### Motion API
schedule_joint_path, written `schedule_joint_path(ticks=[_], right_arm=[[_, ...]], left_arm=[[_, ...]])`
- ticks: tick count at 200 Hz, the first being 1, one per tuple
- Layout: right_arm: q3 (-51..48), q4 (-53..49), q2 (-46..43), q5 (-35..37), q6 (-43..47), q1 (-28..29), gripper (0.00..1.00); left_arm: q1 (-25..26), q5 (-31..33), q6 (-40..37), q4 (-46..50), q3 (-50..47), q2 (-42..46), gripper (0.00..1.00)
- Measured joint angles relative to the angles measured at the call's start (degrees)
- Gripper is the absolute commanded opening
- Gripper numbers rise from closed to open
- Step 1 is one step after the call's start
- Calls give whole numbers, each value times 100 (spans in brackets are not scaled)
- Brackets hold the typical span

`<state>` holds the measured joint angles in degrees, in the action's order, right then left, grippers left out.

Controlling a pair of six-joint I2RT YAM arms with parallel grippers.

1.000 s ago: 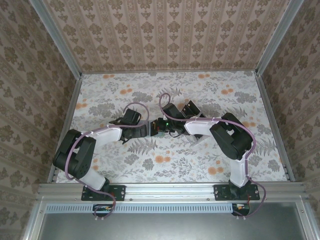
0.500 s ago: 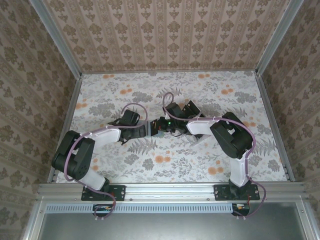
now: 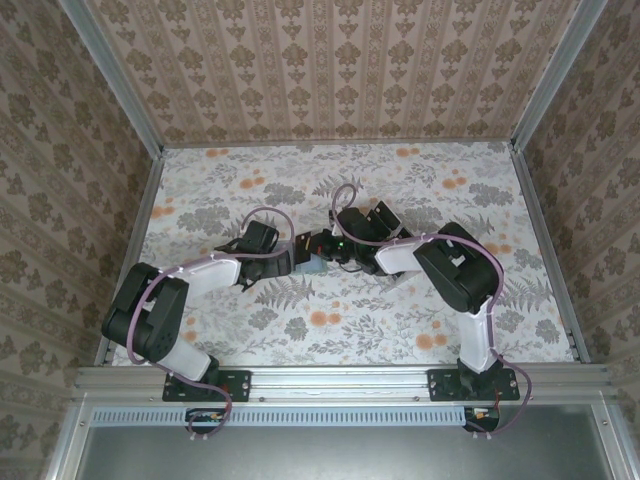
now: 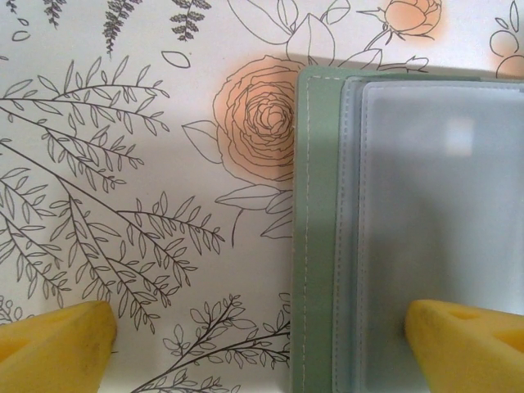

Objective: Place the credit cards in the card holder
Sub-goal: Insert the credit card into the card slot.

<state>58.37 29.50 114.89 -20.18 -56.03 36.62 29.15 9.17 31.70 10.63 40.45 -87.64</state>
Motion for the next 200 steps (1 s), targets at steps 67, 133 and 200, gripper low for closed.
schedule_joint_path(ticks=[67, 133, 200], right_arm=[[-111, 332, 122, 72, -11, 0, 0], [-249, 605, 162, 129, -11, 0, 0], [-293, 944, 313, -11, -20, 0, 0]], left_arm=[[2, 4, 2, -37, -26, 7, 100], [2, 4, 2, -44, -33, 15, 100], [2, 7, 4, -44, -33, 15, 100]])
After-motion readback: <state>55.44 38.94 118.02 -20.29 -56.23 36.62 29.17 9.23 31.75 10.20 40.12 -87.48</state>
